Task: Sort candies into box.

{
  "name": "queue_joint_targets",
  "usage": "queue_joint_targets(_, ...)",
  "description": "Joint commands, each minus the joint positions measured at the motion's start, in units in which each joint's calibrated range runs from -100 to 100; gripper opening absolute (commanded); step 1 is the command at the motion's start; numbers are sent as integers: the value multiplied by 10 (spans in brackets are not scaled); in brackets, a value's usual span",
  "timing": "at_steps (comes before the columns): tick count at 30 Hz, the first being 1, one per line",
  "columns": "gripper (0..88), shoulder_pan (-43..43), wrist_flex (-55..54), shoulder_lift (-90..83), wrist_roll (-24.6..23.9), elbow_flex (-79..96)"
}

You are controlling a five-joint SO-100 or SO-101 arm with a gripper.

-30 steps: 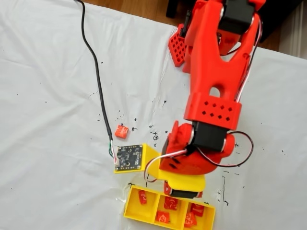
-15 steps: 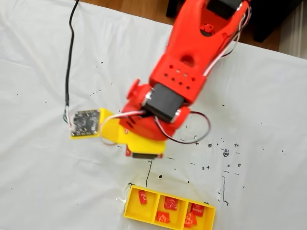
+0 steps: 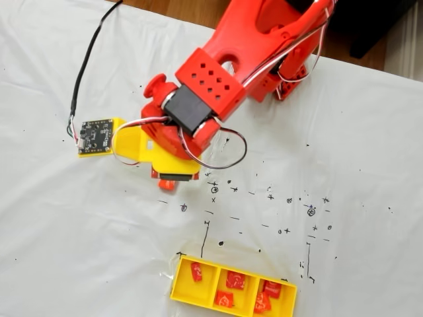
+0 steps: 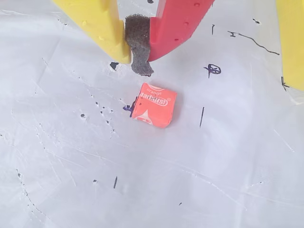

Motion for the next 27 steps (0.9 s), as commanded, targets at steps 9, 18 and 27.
queue_joint_targets(9, 222, 32, 5, -10, 4, -19)
queue_joint_targets(18, 331, 44, 12, 30, 6, -20)
queue_joint_targets(27, 337, 46, 3, 45, 4, -22)
